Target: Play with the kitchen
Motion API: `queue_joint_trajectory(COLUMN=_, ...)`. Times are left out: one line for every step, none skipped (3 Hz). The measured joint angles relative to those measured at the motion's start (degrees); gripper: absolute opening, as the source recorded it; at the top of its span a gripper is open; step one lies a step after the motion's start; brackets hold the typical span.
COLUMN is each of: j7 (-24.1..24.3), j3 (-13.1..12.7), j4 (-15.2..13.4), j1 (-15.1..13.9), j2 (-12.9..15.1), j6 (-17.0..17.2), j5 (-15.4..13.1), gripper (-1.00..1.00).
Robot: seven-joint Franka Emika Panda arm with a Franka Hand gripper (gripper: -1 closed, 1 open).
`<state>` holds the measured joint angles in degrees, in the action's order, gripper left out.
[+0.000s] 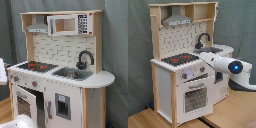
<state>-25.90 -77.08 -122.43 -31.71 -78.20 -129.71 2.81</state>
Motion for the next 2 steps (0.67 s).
queue_joint_trajectory(j7=-5.9, j3=0.57, j4=-0.41, j1=0.53, j2=1.37, j6=1.39, j5=2.88, gripper=1.0)
queue_joint_trajectory(j7=-12.38, j3=1.72, j4=-1.2, j1=1.11, j2=2.59, j6=3.56, j5=5.81, gripper=1.0)
